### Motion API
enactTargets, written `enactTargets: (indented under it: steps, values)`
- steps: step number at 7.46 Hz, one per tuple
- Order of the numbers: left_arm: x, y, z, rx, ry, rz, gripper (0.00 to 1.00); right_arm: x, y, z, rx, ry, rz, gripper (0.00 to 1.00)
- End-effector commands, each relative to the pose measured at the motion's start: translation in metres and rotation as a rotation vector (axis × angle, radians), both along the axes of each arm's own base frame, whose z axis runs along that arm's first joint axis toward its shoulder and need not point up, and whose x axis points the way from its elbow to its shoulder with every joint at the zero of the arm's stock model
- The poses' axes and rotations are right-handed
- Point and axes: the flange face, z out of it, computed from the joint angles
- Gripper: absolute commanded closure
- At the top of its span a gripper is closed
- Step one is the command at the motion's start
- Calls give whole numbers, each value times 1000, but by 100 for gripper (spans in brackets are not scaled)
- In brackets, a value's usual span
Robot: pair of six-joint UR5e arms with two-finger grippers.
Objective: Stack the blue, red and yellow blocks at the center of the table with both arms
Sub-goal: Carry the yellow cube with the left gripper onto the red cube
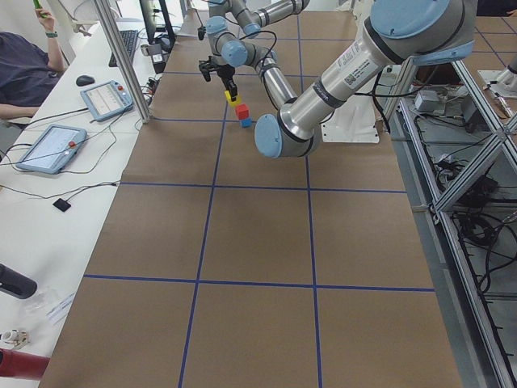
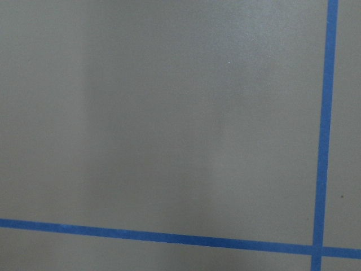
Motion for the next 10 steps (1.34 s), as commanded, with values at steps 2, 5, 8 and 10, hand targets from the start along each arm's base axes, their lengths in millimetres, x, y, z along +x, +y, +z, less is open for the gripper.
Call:
enactTargets:
  steps: [2, 5, 8, 10]
  values:
    - [31, 17, 2, -9, -18, -33, 100, 4, -2, 1, 2, 0, 3, 0]
    - [36, 20, 4, -2, -21, -36, 100, 4, -2, 2, -1, 1, 2, 0]
    - [50, 25, 8, 10, -8, -20, 100, 7, -3, 2, 0, 1, 6, 0]
    - [51, 24, 10, 16, -8, -18, 100, 7, -3, 3, 3, 2, 2, 0]
